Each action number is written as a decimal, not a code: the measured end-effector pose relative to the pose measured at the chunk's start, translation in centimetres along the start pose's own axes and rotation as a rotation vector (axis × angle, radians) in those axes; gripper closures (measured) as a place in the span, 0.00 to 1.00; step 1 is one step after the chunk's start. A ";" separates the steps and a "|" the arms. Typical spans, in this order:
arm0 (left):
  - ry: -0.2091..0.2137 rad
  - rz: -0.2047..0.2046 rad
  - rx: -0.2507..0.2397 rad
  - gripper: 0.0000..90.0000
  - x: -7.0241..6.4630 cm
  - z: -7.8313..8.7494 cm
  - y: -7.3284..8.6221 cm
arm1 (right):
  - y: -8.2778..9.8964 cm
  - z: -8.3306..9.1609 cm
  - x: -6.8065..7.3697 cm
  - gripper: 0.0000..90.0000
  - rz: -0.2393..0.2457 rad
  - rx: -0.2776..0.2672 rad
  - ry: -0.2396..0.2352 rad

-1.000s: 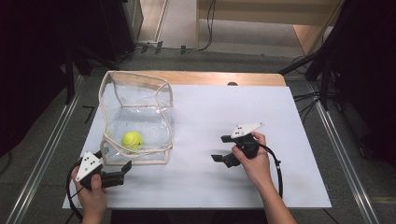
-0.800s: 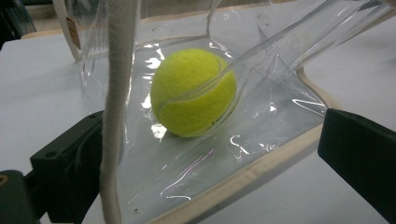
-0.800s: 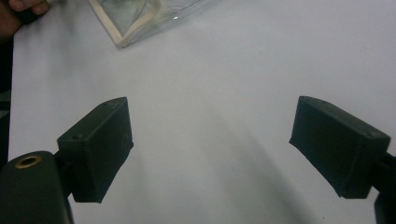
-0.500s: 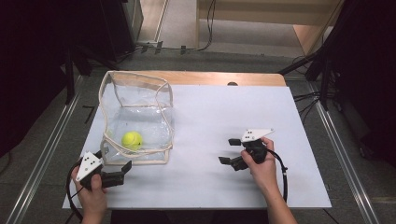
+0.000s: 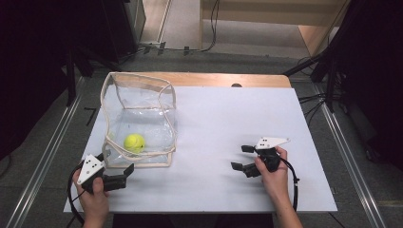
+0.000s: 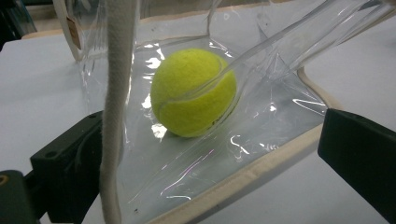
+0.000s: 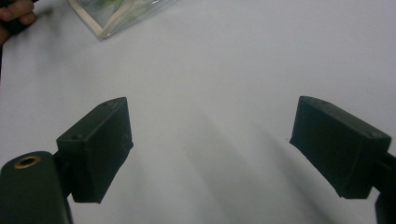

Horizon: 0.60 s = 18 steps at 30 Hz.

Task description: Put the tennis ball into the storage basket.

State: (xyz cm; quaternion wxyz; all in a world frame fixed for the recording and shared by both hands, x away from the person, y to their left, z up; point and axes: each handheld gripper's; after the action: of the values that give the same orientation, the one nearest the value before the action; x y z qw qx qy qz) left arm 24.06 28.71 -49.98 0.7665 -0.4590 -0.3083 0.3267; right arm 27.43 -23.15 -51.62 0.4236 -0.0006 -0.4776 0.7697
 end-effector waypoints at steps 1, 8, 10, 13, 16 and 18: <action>0.000 0.000 0.000 0.00 0.0 0.0 0.0 | 0.2 0.0 -0.1 0.12 -0.002 -0.006 0.001; -0.001 0.001 -0.001 0.00 0.0 0.0 0.0 | 0.6 0.7 -0.5 0.12 -0.015 -0.035 0.006; -0.001 0.001 -0.001 0.00 0.0 0.0 0.0 | 0.8 0.9 -0.5 0.12 -0.016 -0.047 0.002; 0.000 0.003 -0.002 0.00 0.0 0.0 0.0 | 1.1 1.2 -0.7 0.12 -0.017 -0.059 0.003; 0.000 0.003 -0.003 0.00 0.0 0.0 0.0 | 1.4 1.6 -0.8 0.12 -0.012 -0.084 0.002; 0.001 0.004 -0.003 0.00 0.0 0.0 0.0 | 1.5 1.9 -0.9 0.12 -0.012 -0.094 0.005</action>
State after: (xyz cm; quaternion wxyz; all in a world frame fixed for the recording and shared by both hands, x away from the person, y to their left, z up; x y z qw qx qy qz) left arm 24.05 28.74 -49.98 0.7653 -0.4610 -0.3075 0.3274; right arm 26.30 -25.42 -52.09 0.4289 -0.0197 -0.5122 0.7439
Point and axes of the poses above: each handheld gripper's, and its own axes: z roughly backward along the jaws, y roughly out of its underside, x roughly to its left, and after that the axes turned 10 degrees about -z, right-handed
